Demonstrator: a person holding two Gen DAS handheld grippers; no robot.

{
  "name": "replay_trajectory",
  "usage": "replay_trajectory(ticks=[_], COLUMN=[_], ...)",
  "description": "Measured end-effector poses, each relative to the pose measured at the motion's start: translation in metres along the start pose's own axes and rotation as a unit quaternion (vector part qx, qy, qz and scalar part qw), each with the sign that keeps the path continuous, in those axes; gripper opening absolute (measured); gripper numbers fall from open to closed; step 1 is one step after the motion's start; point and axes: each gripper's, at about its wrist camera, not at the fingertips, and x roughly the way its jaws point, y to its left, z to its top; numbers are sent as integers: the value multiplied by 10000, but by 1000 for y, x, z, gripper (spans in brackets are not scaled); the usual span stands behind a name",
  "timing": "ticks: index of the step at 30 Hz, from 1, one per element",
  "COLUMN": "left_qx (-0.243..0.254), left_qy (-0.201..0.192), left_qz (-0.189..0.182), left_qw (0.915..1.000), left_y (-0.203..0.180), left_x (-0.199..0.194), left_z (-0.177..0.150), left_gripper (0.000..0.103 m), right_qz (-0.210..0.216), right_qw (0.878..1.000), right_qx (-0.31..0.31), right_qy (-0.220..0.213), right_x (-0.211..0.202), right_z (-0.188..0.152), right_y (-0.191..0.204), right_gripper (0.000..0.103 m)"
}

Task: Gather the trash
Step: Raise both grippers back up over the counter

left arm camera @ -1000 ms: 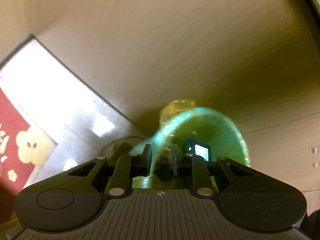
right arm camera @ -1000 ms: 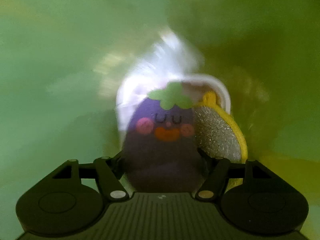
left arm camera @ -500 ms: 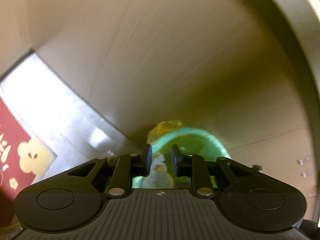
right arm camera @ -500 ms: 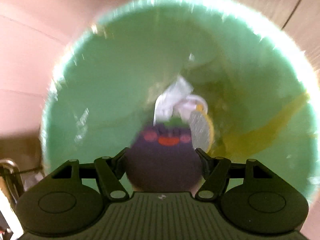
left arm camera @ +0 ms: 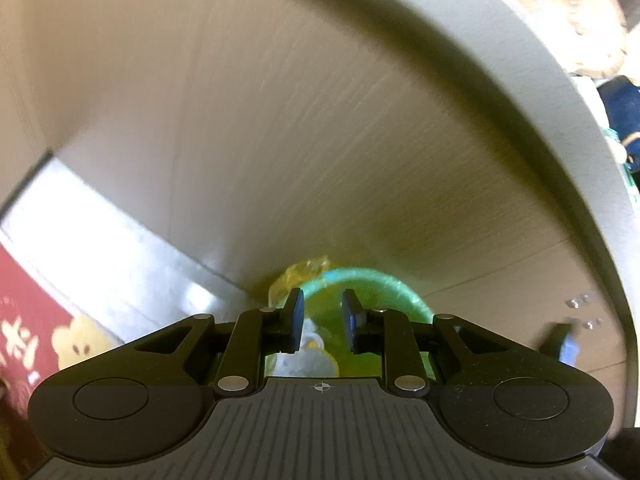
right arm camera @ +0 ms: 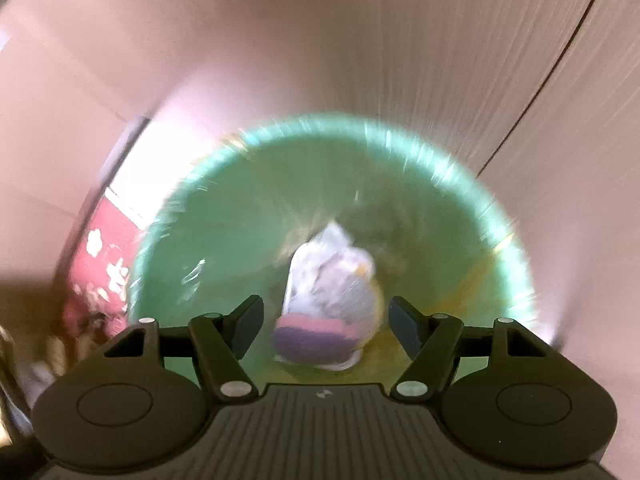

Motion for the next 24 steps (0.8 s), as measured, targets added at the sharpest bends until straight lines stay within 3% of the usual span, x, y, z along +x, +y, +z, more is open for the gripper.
replay_trajectory(ticks=[2,5,7,9,14,20,24], left_qx=[226,560,796,949,1410,1294,1573], left_qy=[-188,-475,-588,-638,-843,-768,-1011], left_qz=[-81,-359,-441,-487,-1061,-1583,-1066], left_qw=[9995,9967,9941,9922,9807,9759,9766], left_y=[-10,-29,-44,-58,-100,-145,-163], left_x=[-13,-32,-37,-43,-48,-39,-24], left_z=[7,18,26,34,57,87,94], left_gripper=[24,24,24,24,24,24,23], right_qz=[-259,-845,-1384,-1725,-2008,-2304,-2594], right_qw=[9964,9800,9658,9528,9297,9206,9046], right_qx=[-490,-984,-1086,-1086,-976,-1145,-1006], right_qy=[-635,-1507,-1903,-2252,-2930,-2938,-3229], right_x=[-51,-127,-161,-194,-258,-246,-230], right_z=[-7,-11,-10,-6,8,28,35], right_y=[5,5,-1,-9,-31,-46,-66], right_gripper=[67,63,53,51,51,51,50])
